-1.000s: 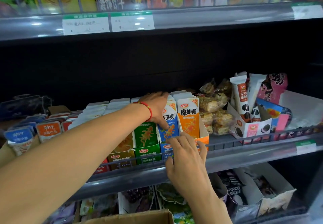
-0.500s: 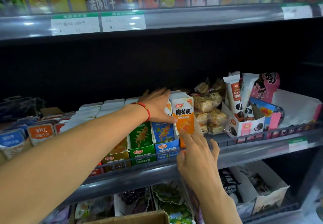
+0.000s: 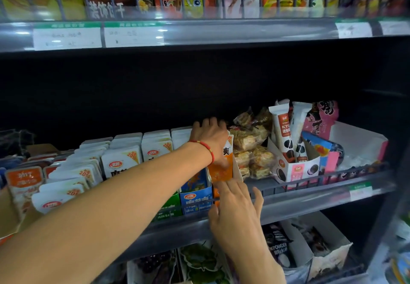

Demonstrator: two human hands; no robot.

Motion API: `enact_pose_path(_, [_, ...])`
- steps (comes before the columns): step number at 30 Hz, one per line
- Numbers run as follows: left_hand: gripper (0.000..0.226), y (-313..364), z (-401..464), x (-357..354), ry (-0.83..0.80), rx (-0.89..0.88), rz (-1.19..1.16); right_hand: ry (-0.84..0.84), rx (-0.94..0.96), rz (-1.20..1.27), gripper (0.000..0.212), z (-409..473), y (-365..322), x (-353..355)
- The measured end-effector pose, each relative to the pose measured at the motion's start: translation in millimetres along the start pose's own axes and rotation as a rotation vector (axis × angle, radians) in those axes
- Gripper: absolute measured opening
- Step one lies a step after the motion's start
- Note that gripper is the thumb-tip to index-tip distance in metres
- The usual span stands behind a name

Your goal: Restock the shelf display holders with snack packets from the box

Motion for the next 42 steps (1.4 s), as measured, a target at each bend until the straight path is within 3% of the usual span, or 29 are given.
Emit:
enact_pose_path(7, [0.096,14,-14,-3,0.165,0.036,0.091,-0.008,-0.012,0.016,0.037,-1,-1,3])
enact_pose_path(13, [0.088,4,-1,-4,0.174,0.078,0.059,0.006,-0.002,0.023,0.043,-3,0,2])
enact_pose_path(16, [0.090,-5,6,-8,0.116,0.066,0.011,0.002,0.004,0.016,0.044,-3,0,1])
enact_pose_path(20, [0.110,-19,12,-7,-0.091,-0.017,-0.093,0.001,0.007,0.011,0.042,-2,0,1])
enact_pose_path(24, [0.097,-27,17,-7,-0.197,-0.031,-0.218,0.005,0.000,0.012,0.040,-1,0,-1])
enact_pose_path(29, [0.105,-26,26,-9,-0.268,-0.028,-0.273,0.021,0.005,0.016,0.043,0,0,-3])
enact_pose_path(37, [0.123,-28,14,3,-0.164,-0.088,-0.337,0.018,0.015,-0.002,0.040,0,0,-2])
enact_pose_path(40, [0.110,-40,-4,19,-0.087,-0.094,-0.383,0.062,0.064,0.029,0.041,-1,-1,-1])
enact_pose_path(42, [0.092,-49,-25,33,0.055,-0.070,-0.451,0.104,0.092,0.063,0.045,-1,-1,0])
Point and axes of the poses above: each hand's wrist, its own z-axis towards the middle knuckle, its own x-axis out of the back of the hand, y = z × x, the point moved 7 cm from there along z, towards the middle knuckle, and after that the axes turned 8 degrees about -y, right-handed, at the moved point
